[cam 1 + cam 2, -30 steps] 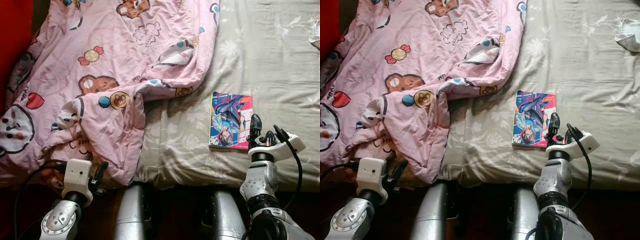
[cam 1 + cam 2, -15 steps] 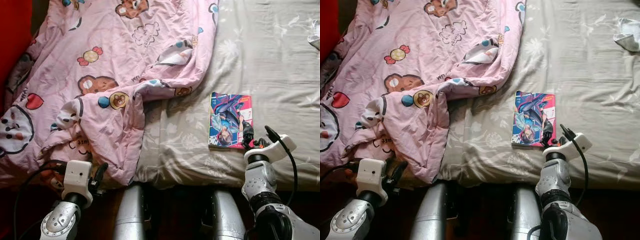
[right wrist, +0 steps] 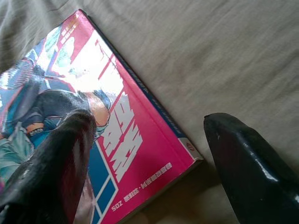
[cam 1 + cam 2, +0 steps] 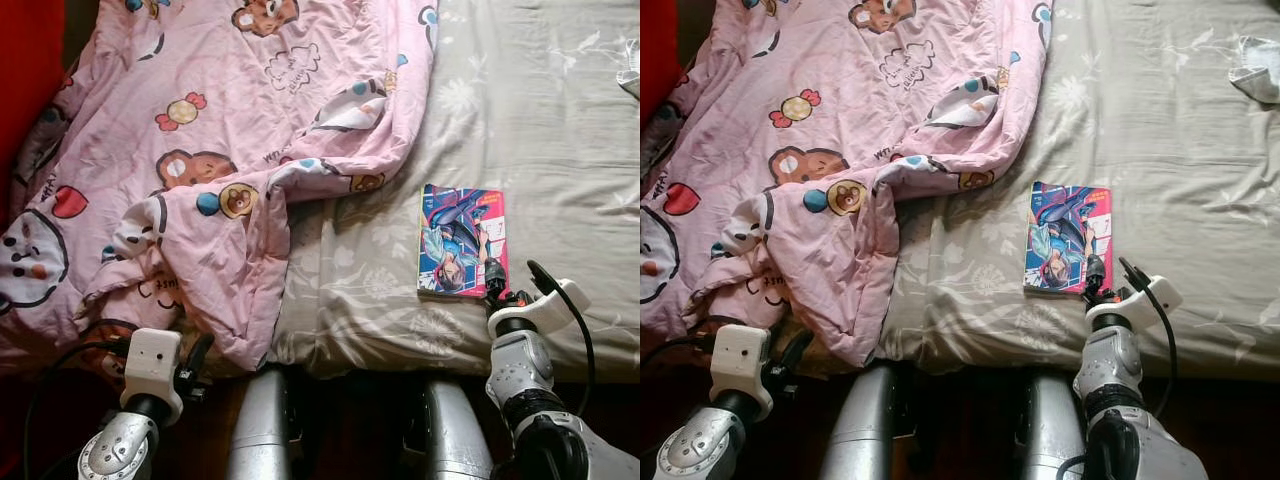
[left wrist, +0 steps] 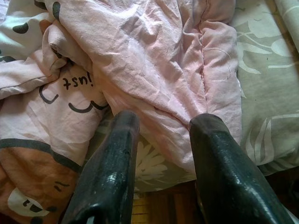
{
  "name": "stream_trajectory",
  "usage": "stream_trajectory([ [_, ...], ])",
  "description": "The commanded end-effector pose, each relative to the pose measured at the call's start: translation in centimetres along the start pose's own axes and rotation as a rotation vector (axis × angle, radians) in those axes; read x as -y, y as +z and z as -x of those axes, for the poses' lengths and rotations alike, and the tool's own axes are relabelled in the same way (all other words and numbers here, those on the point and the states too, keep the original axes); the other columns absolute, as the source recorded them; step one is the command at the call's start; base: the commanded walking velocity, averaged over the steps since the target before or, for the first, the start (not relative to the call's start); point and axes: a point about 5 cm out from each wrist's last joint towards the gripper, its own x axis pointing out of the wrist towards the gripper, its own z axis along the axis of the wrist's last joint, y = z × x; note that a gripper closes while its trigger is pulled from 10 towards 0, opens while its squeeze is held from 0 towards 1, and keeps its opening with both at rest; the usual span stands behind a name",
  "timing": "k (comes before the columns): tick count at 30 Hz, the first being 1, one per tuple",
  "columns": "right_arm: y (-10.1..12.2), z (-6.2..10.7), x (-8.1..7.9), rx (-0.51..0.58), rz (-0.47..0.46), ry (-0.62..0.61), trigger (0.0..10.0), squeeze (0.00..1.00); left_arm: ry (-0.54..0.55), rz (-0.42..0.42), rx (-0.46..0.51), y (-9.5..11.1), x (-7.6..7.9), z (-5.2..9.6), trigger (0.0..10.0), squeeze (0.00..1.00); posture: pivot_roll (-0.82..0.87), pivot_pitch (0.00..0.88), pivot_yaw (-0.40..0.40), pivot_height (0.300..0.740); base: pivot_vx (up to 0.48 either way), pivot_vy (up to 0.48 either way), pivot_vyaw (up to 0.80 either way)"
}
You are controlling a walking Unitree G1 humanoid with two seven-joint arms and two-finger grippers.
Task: Clean up the room
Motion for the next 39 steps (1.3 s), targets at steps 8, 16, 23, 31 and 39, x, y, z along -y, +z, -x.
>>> stream_trajectory([
  [8, -1.9, 1.3, 2.3, -0.075, -0.033, -0.087, 10.0, 0.0, 0.014, -0.017, -0.046, -0.6, -0.6, 1.1, 10.0, 0.0, 0.21, 0.496, 0.146, 0.619, 0.0, 0.0, 0.0],
  [16, -2.7, 1.6, 2.5, -0.114, -0.08, -0.086, 10.0, 0.0, 0.01, -0.026, -0.052, -0.6, -0.5, 1.2, 10.0, 0.0, 0.21, 0.499, 0.143, 0.619, 0.0, 0.0, 0.0],
  [23, -3.9, 2.0, 2.3, -0.159, -0.201, -0.041, 10.0, 0.0, 0.006, -0.032, -0.056, -0.4, -0.3, 1.9, 10.0, 0.0, 0.22, 0.521, 0.149, 0.619, 0.0, 0.0, 0.0],
  [31, -4.8, 2.2, 1.2, -0.186, -0.321, 0.043, 10.0, 0.0, 0.012, -0.033, -0.078, -0.5, -0.3, 3.3, 10.0, 0.0, 0.24, 0.554, 0.153, 0.619, 0.0, 0.0, 0.0],
  [39, -4.0, 1.3, -0.5, -0.163, -0.366, 0.094, 10.0, 0.0, 0.021, -0.029, -0.099, -0.8, -0.1, 4.1, 10.0, 0.0, 0.24, 0.57, 0.152, 0.619, 0.0, 0.0, 0.0],
])
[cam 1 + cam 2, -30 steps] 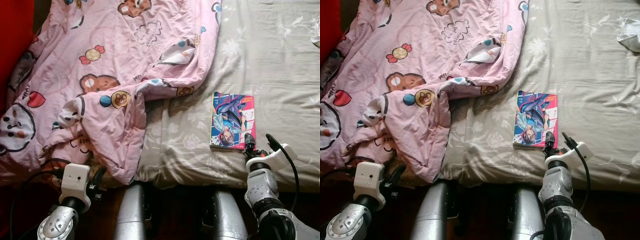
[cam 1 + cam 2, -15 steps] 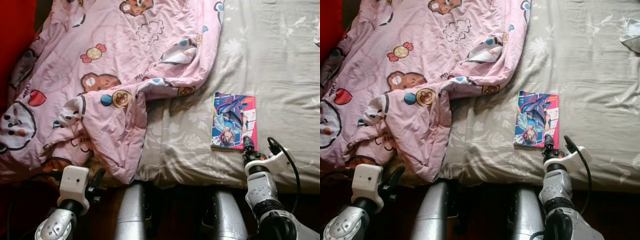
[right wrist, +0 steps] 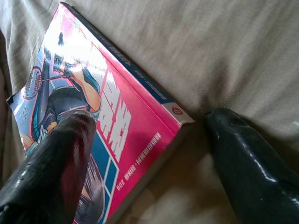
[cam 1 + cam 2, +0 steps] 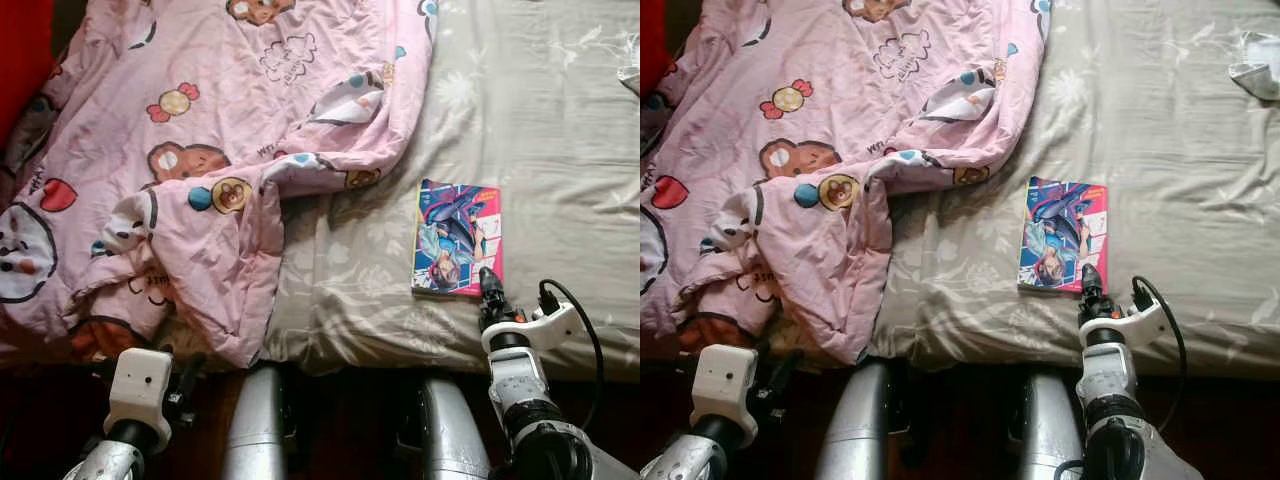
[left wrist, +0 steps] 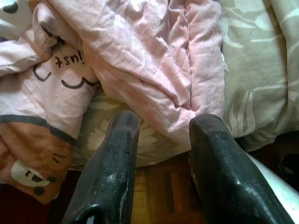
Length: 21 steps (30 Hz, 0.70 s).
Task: Clean up the room
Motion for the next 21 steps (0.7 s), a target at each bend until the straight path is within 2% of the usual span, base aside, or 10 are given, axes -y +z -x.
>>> stream_trajectory([
  [1, -1.8, 0.3, 0.0, -0.066, -0.041, -0.018, 10.0, 0.0, 0.019, -0.002, -0.051, -0.8, -0.2, 0.9, 10.0, 0.0, 0.24, 0.572, 0.151, 0.619, 0.0, 0.0, 0.0],
  [4, -1.1, -0.2, -0.6, -0.041, -0.051, -0.014, 10.0, 0.0, 0.021, -0.001, -0.055, -0.8, -0.2, 1.0, 10.0, 0.0, 0.24, 0.572, 0.15, 0.619, 0.0, 0.0, 0.0],
  [5, -1.0, -0.3, -0.7, -0.038, -0.053, -0.013, 8.7, 0.0, 0.021, -0.001, -0.056, -0.8, -0.2, 1.0, 10.0, 0.0, 0.24, 0.572, 0.15, 0.619, 0.0, 0.0, 0.0],
  [6, -0.9, -0.4, -0.8, -0.032, -0.053, -0.019, 3.5, 0.0, 0.021, -0.001, -0.058, -0.8, -0.2, 1.1, 10.0, 0.0, 0.24, 0.574, 0.145, 0.619, 0.0, 0.0, 0.0],
  [7, -0.7, -0.5, -0.8, -0.026, -0.05, -0.028, 0.0, 0.0, 0.021, 0.001, -0.06, -0.9, -0.1, 1.1, 10.0, 0.0, 0.23, 0.574, 0.144, 0.619, 0.0, 0.0, 0.0],
  [13, -0.5, -0.5, -0.7, -0.027, -0.04, -0.049, 0.0, 0.0, 0.02, 0.008, -0.064, -1.0, 0.1, 1.1, 10.0, 0.0, 0.23, 0.572, 0.138, 0.619, 0.0, 0.0, 0.0],
  [21, -1.5, 0.4, 0.6, -0.057, -0.035, -0.087, 0.0, 0.0, 0.013, 0.013, -0.071, -1.1, 0.2, 1.1, 10.0, 0.0, 0.23, 0.571, 0.137, 0.619, 0.0, 0.0, 0.0],
])
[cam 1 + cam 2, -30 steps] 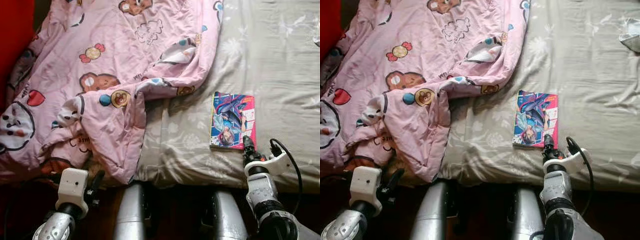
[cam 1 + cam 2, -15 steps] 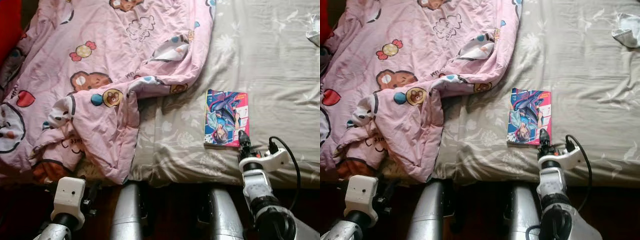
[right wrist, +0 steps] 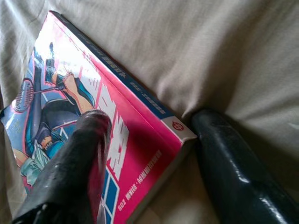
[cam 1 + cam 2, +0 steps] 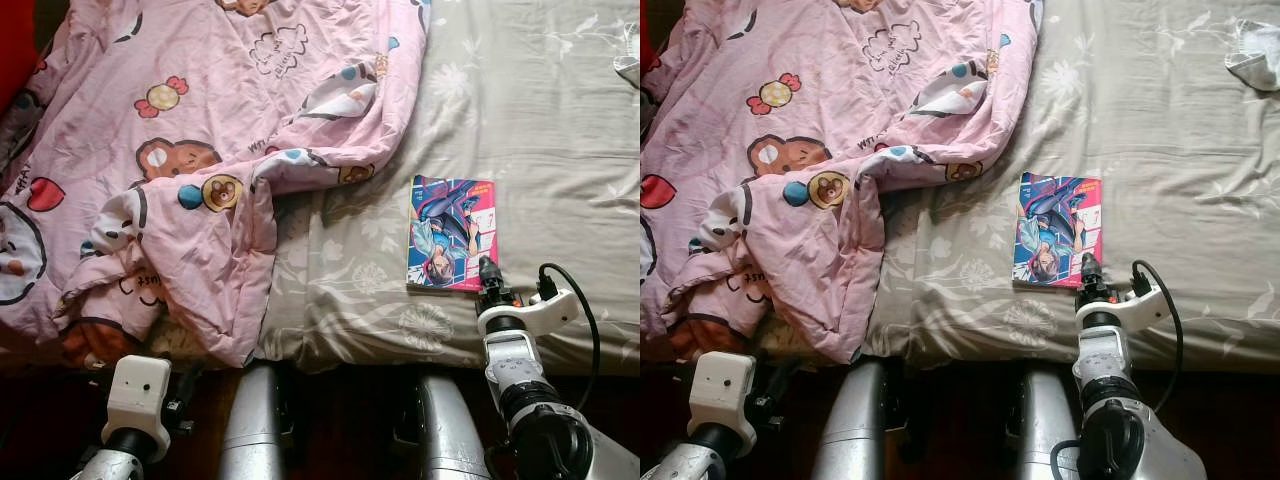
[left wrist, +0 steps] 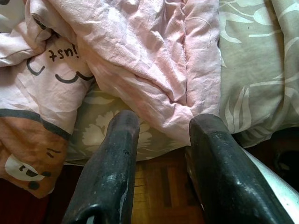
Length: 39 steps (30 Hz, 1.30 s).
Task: Clean up the room
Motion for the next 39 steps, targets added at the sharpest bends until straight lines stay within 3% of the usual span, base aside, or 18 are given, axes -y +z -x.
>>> stream_trajectory([
  [1, -1.9, 1.1, 1.7, -0.069, -0.015, -0.061, 0.0, 0.0, 0.005, 0.003, -0.065, -1.2, -0.1, 0.7, 10.0, 0.0, 0.23, 0.571, 0.137, 0.619, 0.0, 0.0, 0.0],
  [18, -4.6, 2.0, 1.8, -0.135, -0.027, -0.048, 0.0, 0.0, -0.004, 0.008, -0.063, -1.3, 0.3, -0.2, 10.0, 0.0, 0.22, 0.548, 0.13, 0.619, 0.0, 0.0, 0.0],
  [25, -4.7, 1.6, 0.6, -0.131, -0.012, 0.008, 0.0, 0.0, -0.003, 0.01, -0.048, -1.1, 0.3, -1.0, 10.0, 0.0, 0.2, 0.532, 0.123, 0.619, 0.0, 0.0, 0.0],
  [31, -5.4, 1.7, 0.1, -0.169, 0.076, 0.057, 0.0, 0.0, -0.008, 0.016, -0.037, -1.0, 0.6, -2.1, 10.0, 0.0, 0.18, 0.509, 0.115, 0.619, 0.0, 0.0, 0.0],
  [39, -4.1, 1.2, -0.8, -0.088, 0.192, 0.114, 0.0, 0.0, 0.002, 0.02, -0.015, -1.0, 0.5, -3.8, 10.0, 0.0, 0.15, 0.457, 0.099, 0.619, 0.0, 0.0, 0.0],
])
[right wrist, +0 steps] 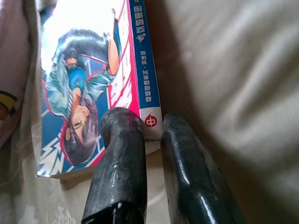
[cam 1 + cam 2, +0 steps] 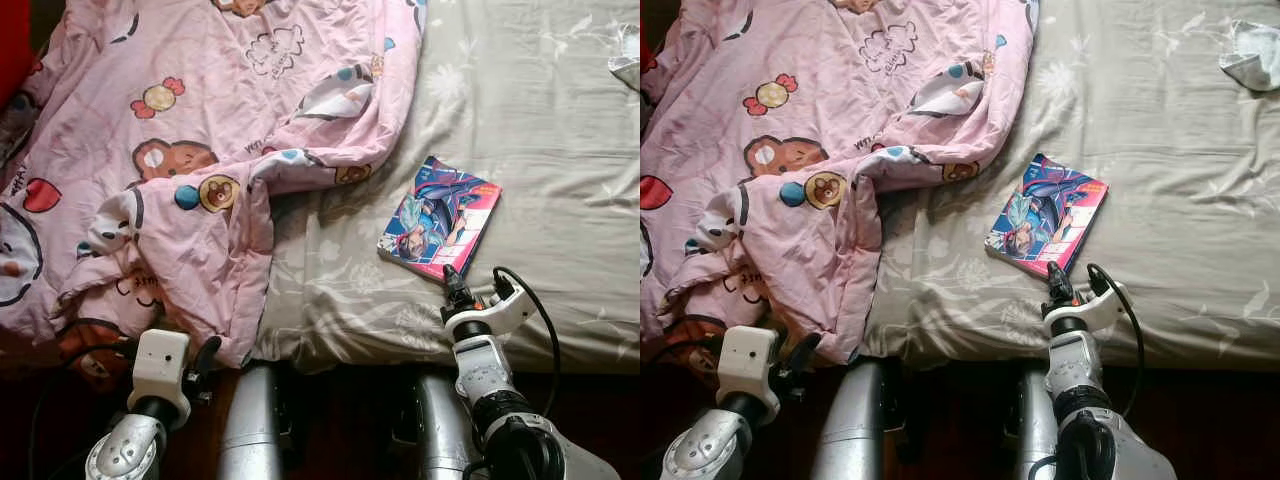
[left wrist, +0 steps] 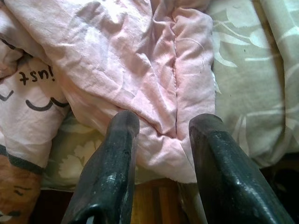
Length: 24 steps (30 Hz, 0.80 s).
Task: Clean up the room
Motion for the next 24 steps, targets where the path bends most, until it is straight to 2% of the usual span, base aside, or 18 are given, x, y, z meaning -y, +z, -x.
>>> stream_trajectory([
  [1, -0.6, 0.5, 0.4, -0.007, 0.032, -0.006, 0.0, 0.0, 0.015, -0.008, -0.055, -1.4, -0.1, 0.2, 10.0, 0.0, 0.14, 0.445, 0.094, 0.619, 0.0, 0.0, 0.0],
  [6, 0.0, 0.3, -0.2, 0.024, 0.118, 0.046, 0.0, 0.0, 0.024, 0.006, -0.051, -2.1, 0.0, -1.6, 10.0, 0.0, 0.11, 0.372, 0.071, 0.619, 0.0, 0.0, 0.0],
  [10, 0.3, 0.3, -0.3, 0.032, 0.164, 0.062, 0.0, 0.0, 0.029, 0.009, -0.059, -2.7, 0.1, -2.3, 10.0, 0.0, 0.1, 0.341, 0.061, 0.619, 0.0, 0.0, 0.0],
  [12, 0.9, 0.5, -0.1, 0.06, 0.253, 0.06, 0.0, 0.0, 0.043, 0.019, -0.05, -3.0, 0.0, -3.3, 10.0, 0.0, 0.08, 0.287, 0.041, 0.619, 0.0, 0.0, 0.0],
  [13, 1.1, 0.6, 0.0, 0.069, 0.272, 0.054, 6.8, 0.0, 0.047, 0.021, -0.046, -3.0, 0.0, -3.6, 10.0, 0.0, 0.08, 0.28, 0.039, 0.619, 0.0, 0.0, 0.0],
  [14, 1.3, 0.6, 0.1, 0.07, 0.28, 0.048, 6.8, 0.0, 0.049, 0.022, -0.046, -3.1, 0.0, -3.9, 10.0, 0.0, 0.07, 0.264, 0.032, 0.619, 0.0, 0.0, 0.0],
  [15, 1.4, 0.7, 0.3, 0.074, 0.297, 0.04, 10.0, 0.0, 0.054, 0.026, -0.043, -3.1, 0.0, -4.3, 10.0, 0.0, 0.06, 0.243, 0.025, 0.619, 0.0, 0.0, 0.0],
  [17, 1.8, 0.8, 0.6, 0.082, 0.349, 0.036, 10.0, 0.0, 0.065, 0.04, -0.041, -3.3, 0.0, -4.9, 10.0, 0.0, 0.05, 0.219, 0.016, 0.619, 0.0, 0.0, 0.0],
  [18, 2.3, 1.0, 0.8, 0.09, 0.41, 0.03, 10.0, 0.0, 0.074, 0.055, -0.042, -3.3, 0.1, -5.6, 10.0, 0.0, 0.04, 0.187, 0.005, 0.619, 0.0, 0.0, 0.0],
  [24, 3.0, 1.0, 0.6, 0.125, 0.487, 0.03, 10.0, 0.0, 0.085, 0.071, -0.038, -3.4, 0.3, -6.4, 10.0, 0.0, 0.01, 0.146, -0.01, 0.619, 0.0, 0.0, 0.0],
])
